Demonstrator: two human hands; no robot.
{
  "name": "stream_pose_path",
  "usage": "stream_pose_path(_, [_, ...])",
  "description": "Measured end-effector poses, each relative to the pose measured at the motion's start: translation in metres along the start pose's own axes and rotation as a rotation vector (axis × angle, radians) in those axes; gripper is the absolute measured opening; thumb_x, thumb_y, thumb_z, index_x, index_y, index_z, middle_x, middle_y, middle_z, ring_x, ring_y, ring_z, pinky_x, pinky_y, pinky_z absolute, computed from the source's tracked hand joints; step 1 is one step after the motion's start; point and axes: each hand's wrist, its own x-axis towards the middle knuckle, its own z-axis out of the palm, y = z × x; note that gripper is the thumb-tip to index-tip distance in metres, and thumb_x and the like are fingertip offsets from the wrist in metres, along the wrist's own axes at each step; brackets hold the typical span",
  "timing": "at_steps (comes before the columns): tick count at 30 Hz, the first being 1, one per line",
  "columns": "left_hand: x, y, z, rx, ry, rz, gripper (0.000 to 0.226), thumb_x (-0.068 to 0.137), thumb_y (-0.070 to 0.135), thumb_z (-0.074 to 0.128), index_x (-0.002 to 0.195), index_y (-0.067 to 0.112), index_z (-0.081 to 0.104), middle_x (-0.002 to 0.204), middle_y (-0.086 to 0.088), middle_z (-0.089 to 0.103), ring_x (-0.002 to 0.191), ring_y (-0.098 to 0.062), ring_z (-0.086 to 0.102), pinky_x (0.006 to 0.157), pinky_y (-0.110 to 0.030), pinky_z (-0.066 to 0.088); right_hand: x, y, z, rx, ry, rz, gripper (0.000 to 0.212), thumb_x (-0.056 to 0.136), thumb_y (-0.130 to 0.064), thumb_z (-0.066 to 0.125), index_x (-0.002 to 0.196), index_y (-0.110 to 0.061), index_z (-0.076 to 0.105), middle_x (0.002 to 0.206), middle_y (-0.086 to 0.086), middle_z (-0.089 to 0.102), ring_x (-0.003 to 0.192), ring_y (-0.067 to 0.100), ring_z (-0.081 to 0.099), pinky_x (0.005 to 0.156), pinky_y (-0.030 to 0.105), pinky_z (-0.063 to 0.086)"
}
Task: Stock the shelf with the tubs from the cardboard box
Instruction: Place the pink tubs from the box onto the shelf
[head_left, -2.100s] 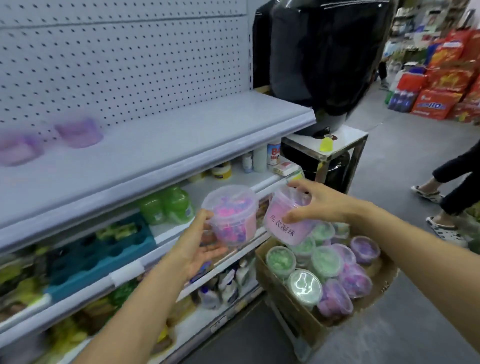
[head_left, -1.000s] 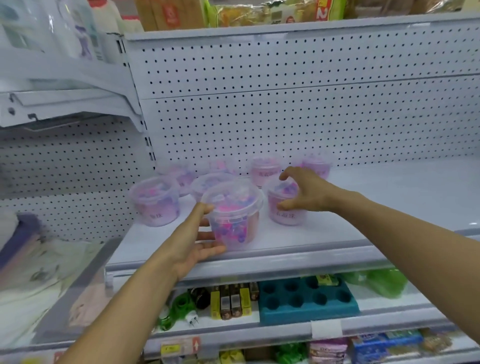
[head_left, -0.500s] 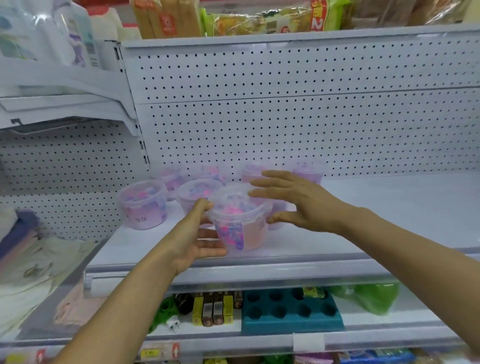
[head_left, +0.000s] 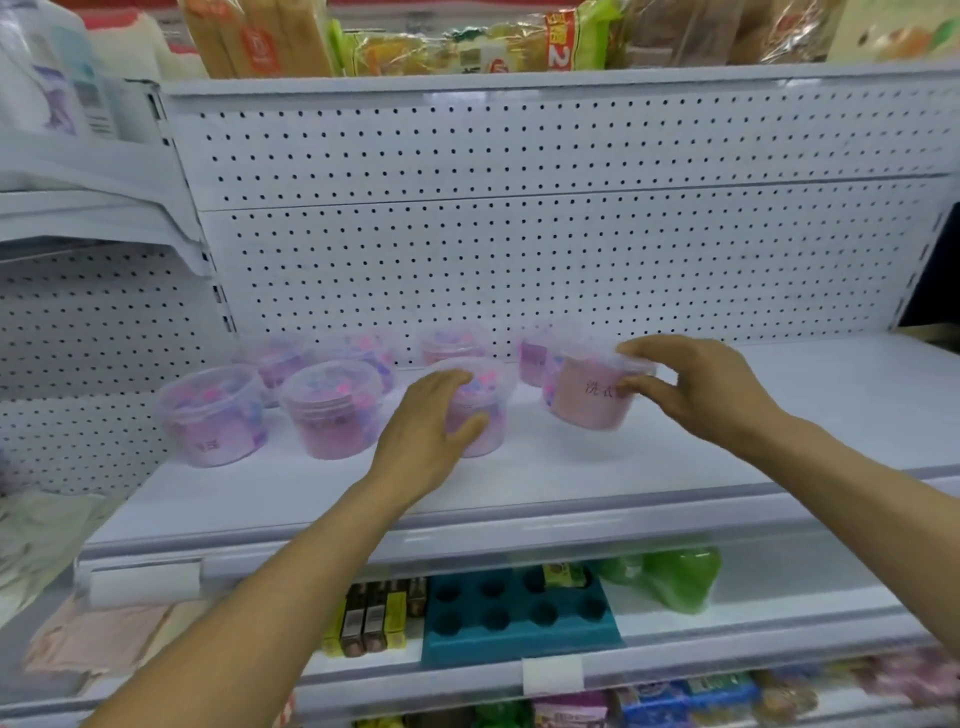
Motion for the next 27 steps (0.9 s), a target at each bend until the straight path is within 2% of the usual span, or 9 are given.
stream_pose_path(2, [0.003,-0.006,0.008,0.11,-0.003,0.005,0.05,0.091,0.032,0.06,0.139,0.022,0.046,0.148,0.005,0.041,0.138,-0.014,0.03,0.108,-0.022,0.023,-0.003,0.009,0.006,-0.159,-0.038,0.019,0.034,0.087,-0.04,0.065,0.115,-0.022,0.067,0.116,-0.006,0.068,0.099,0.022,0.063,0.075,0.03,0.042])
stream_pose_path(4, [0.005,-0.007,0.013,0.124,0.055,0.007,0.045,0.091,0.025,0.061,0.135,0.022,0.052,0.144,0.003,0.046,0.136,-0.016,0.035,0.108,-0.023,0.026,-0.005,0.015,0.015,-0.269,-0.1,0.031,0.035,0.089,-0.041,0.061,0.119,-0.023,0.064,0.12,-0.005,0.066,0.107,0.023,0.061,0.077,0.032,0.045])
stream_pose_path(8, [0.013,-0.004,0.018,0.121,0.11,-0.005,0.039,0.088,0.019,0.064,0.127,0.02,0.059,0.134,0.002,0.055,0.128,-0.017,0.044,0.1,-0.021,0.031,0.002,0.023,0.032,-0.366,-0.179,0.003,0.032,0.092,-0.039,0.055,0.119,-0.023,0.061,0.12,-0.005,0.064,0.108,0.023,0.058,0.076,0.032,0.047])
stream_pose_path(11, [0.019,0.002,0.022,0.202,0.156,-0.027,0.038,0.084,0.019,0.068,0.122,0.02,0.063,0.126,0.003,0.061,0.12,-0.021,0.049,0.092,-0.029,0.039,0.013,0.028,0.042,-0.382,-0.197,-0.029,0.031,0.092,-0.037,0.055,0.118,-0.02,0.059,0.119,-0.004,0.063,0.11,0.023,0.056,0.074,0.032,0.046])
stream_pose_path(15, [0.028,0.014,0.032,0.314,0.209,-0.059,0.037,0.081,0.022,0.072,0.117,0.019,0.066,0.118,0.001,0.066,0.108,-0.028,0.053,0.083,-0.035,0.041,0.029,0.034,0.048,-0.409,-0.218,-0.06,0.027,0.092,-0.036,0.054,0.112,-0.018,0.058,0.11,-0.001,0.063,0.104,0.023,0.054,0.069,0.031,0.043])
stream_pose_path(19, [0.038,0.022,0.039,0.352,0.193,-0.138,0.037,0.083,0.026,0.068,0.12,0.022,0.064,0.12,0.002,0.065,0.11,-0.028,0.05,0.085,-0.036,0.042,0.035,0.04,0.053,-0.373,-0.224,-0.08,0.028,0.093,-0.038,0.052,0.112,-0.017,0.056,0.107,-0.001,0.062,0.101,0.023,0.053,0.068,0.032,0.045])
stream_pose_path(23, [0.04,0.022,0.043,0.385,0.18,-0.148,0.039,0.084,0.028,0.067,0.122,0.022,0.062,0.121,0.0,0.063,0.111,-0.028,0.05,0.087,-0.036,0.041,0.032,0.043,0.055,-0.36,-0.229,-0.1,0.032,0.092,-0.037,0.053,0.117,-0.017,0.054,0.113,-0.001,0.06,0.103,0.024,0.052,0.069,0.033,0.043])
stream_pose_path(25, [0.039,0.02,0.044,0.396,0.163,-0.138,0.042,0.085,0.033,0.066,0.124,0.019,0.06,0.123,-0.003,0.062,0.113,-0.029,0.049,0.092,-0.038,0.039,0.029,0.043,0.055,-0.34,-0.243,-0.102,0.037,0.091,-0.037,0.053,0.122,-0.017,0.051,0.117,0.0,0.058,0.107,0.024,0.051,0.073,0.034,0.045])
stream_pose_path(27, [0.039,0.021,0.045,0.425,0.132,-0.121,0.049,0.085,0.041,0.064,0.128,0.017,0.057,0.127,-0.005,0.059,0.119,-0.03,0.047,0.103,-0.039,0.034,0.027,0.042,0.052,-0.324,-0.269,-0.103,0.044,0.09,-0.038,0.054,0.128,-0.016,0.048,0.126,0.0,0.055,0.114,0.024,0.048,0.085,0.035,0.042])
